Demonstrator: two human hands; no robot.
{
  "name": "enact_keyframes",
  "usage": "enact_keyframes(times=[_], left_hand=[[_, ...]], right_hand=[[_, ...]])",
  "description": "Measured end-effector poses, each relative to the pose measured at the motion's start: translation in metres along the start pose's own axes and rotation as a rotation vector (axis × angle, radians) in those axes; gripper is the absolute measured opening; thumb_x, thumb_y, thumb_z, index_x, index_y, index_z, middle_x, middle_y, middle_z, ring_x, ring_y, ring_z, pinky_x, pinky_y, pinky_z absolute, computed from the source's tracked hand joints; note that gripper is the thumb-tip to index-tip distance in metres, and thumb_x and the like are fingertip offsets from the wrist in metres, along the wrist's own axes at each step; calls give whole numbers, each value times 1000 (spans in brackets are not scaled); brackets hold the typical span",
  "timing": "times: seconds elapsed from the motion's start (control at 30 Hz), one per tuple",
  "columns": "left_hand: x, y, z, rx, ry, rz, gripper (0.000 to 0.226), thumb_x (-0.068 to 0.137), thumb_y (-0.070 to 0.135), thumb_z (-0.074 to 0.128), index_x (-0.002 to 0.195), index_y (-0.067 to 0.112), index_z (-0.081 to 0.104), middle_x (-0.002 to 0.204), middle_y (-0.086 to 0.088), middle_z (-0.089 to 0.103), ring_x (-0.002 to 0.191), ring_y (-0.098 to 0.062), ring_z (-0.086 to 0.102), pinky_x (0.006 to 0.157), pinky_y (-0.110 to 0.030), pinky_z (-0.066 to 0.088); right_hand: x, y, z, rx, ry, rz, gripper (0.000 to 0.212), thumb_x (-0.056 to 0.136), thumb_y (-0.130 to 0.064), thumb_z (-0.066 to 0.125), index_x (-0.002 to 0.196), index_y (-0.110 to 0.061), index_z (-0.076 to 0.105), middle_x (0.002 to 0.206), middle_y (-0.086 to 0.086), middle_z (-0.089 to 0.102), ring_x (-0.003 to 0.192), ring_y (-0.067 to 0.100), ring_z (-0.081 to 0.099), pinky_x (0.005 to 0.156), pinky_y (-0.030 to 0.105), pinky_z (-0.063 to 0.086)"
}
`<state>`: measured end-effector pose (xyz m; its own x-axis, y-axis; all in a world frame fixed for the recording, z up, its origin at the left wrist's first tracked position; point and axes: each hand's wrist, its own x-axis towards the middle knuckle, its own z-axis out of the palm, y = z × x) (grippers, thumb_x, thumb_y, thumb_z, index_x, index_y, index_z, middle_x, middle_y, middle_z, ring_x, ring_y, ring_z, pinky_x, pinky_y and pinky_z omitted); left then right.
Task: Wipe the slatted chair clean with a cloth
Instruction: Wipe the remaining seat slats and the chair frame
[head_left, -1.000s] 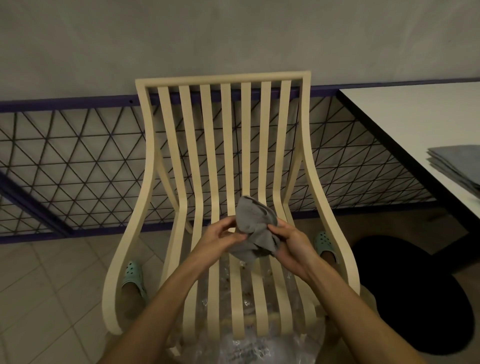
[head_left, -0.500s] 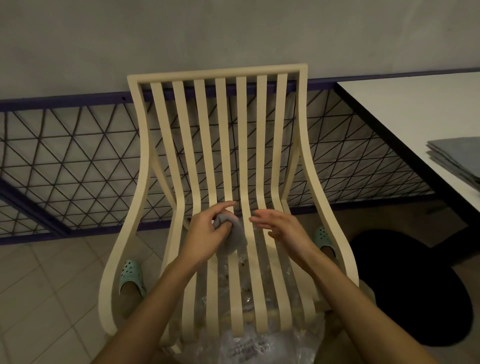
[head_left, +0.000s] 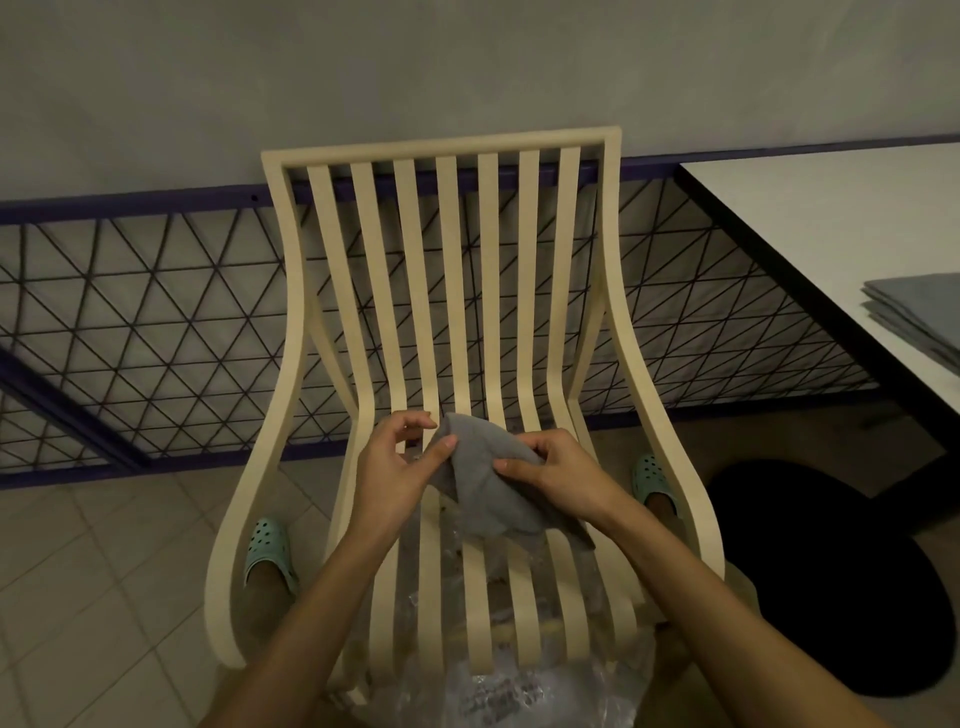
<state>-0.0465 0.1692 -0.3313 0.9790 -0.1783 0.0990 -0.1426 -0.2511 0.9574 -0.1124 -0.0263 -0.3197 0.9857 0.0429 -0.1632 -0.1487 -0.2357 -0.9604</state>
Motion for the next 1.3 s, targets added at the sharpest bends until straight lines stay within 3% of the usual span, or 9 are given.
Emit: enact_keyframes(times=[0.17, 0.33, 0.47, 0.63, 0.77, 0.93, 1.07, 1.13, 1.3], left_hand=[[-9, -3, 6, 39, -82, -42, 11, 80, 34, 73, 84, 24, 72, 105, 11, 62, 104, -6, 57, 90, -32, 48], [-1, 17, 11, -86, -240, -96, 10, 85, 15, 67, 83, 6, 70, 119, 14, 64, 117, -4, 54, 95, -26, 41], [5, 44, 7, 8, -347, 50, 8, 88, 16, 65, 87, 11, 70, 95, 13, 71, 94, 3, 61, 79, -7, 43], [15, 60, 2, 111, -366, 157, 6, 85, 20, 69, 88, 21, 73, 88, 10, 70, 92, -2, 62, 80, -11, 46], [18, 69, 0, 91, -342, 176, 13, 82, 19, 72, 93, 25, 74, 91, 11, 72, 95, -3, 64, 86, -15, 48], [24, 82, 7, -59, -296, 91, 37, 79, 22, 74, 116, 19, 66, 103, -3, 70, 98, -15, 66, 85, -31, 57], [36, 108, 37, -208, -410, -3, 66, 80, 10, 73, 138, 25, 45, 117, 9, 62, 101, 0, 63, 76, -18, 55], [42, 127, 62, -250, -464, -37, 73, 82, 7, 71, 142, 30, 38, 116, 12, 59, 100, -1, 61, 74, -22, 57], [66, 179, 141, -400, -431, -101, 62, 83, 2, 69, 132, 25, 39, 112, -9, 69, 88, -17, 70, 67, -38, 60]], right_hand=[[-1, -2, 0, -109, 4, -63, 10, 91, -26, 62, 89, -22, 71, 86, -3, 70, 84, 8, 67, 77, 31, 56], [-2, 3, -6, -172, -69, -55, 13, 85, -28, 69, 97, -24, 70, 93, -4, 71, 90, 9, 67, 83, 37, 57], [-6, 3, -21, -146, -125, 2, 26, 77, -22, 78, 102, -21, 71, 97, 3, 69, 93, 19, 66, 85, 39, 56], [-11, -3, -33, -69, -140, 11, 8, 82, -19, 73, 85, -12, 71, 85, 7, 69, 87, 19, 67, 79, 32, 55], [-14, -11, -38, 61, -47, 24, 22, 81, -37, 65, 85, -16, 66, 93, 4, 64, 90, 21, 63, 80, 33, 51], [-20, -37, -61, 268, 17, 60, 22, 81, -26, 72, 98, -14, 65, 108, 7, 61, 97, 21, 64, 75, 30, 54], [-21, -74, -104, 158, 190, 56, 23, 84, -14, 68, 106, -10, 66, 106, 7, 65, 92, 17, 68, 76, 31, 58], [-23, -92, -136, 118, 261, 41, 22, 84, -14, 69, 106, -10, 68, 105, 9, 68, 93, 20, 69, 79, 35, 58], [-30, -128, -228, 11, 465, 64, 30, 78, -12, 75, 107, -7, 68, 107, 13, 68, 100, 27, 66, 86, 40, 57]])
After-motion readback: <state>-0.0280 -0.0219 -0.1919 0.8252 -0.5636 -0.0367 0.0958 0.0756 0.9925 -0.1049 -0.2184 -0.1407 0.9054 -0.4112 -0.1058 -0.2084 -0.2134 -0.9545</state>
